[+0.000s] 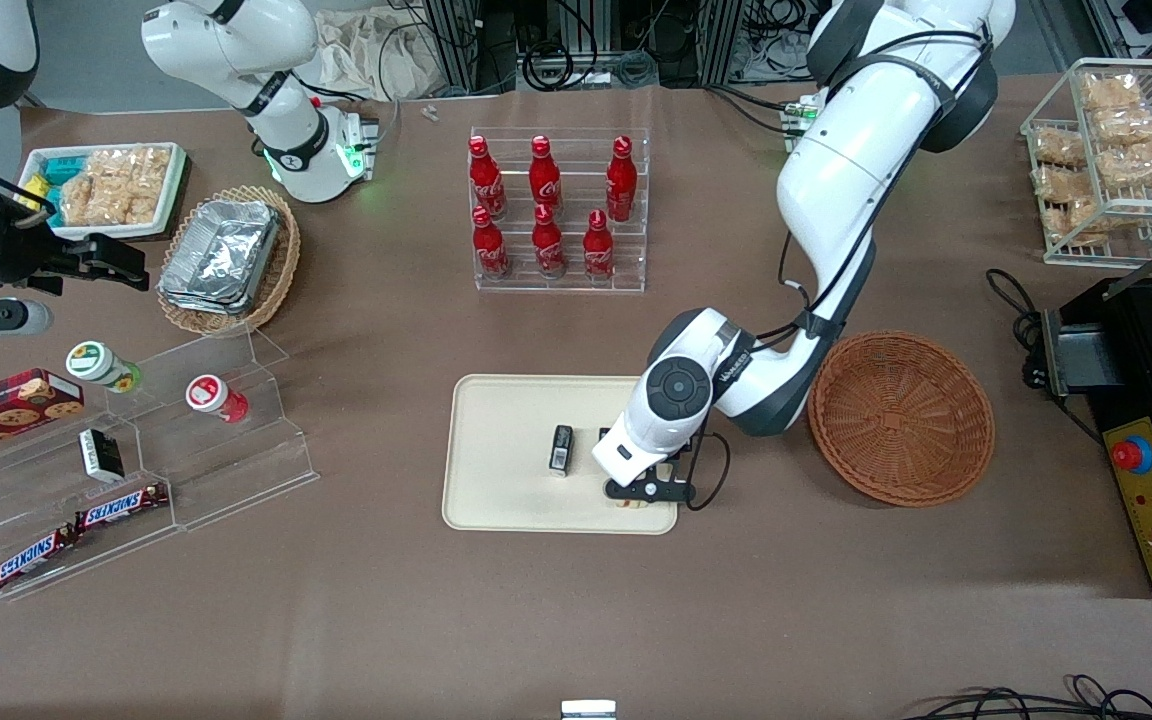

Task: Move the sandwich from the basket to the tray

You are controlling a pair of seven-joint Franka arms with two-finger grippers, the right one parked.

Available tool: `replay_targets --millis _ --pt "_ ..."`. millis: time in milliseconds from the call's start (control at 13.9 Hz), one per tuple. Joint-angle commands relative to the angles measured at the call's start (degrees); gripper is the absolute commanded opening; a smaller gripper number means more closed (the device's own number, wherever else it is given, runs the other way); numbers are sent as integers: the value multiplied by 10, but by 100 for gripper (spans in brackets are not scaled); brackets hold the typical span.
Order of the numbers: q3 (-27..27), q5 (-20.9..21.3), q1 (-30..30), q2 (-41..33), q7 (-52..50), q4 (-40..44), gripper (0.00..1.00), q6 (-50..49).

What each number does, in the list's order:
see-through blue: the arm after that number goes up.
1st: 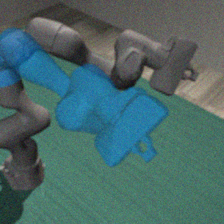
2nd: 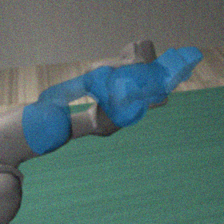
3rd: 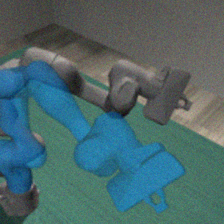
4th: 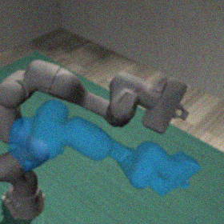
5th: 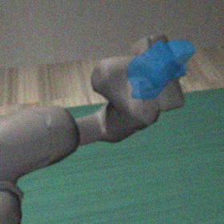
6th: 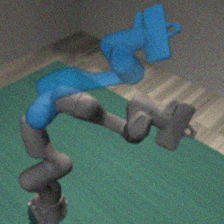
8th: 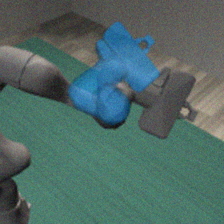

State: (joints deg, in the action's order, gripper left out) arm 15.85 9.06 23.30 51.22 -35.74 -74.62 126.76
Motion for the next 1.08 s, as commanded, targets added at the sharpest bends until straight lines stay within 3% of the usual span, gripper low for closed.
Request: replay_targets --millis 0,647,1007 --pt "-5 8 0 -11 5 2 100 3" --pt "-6 6 -53 -151 0 -17 100 -98" --pt "-5 -5 -123 -370 0 -210 100 -105"
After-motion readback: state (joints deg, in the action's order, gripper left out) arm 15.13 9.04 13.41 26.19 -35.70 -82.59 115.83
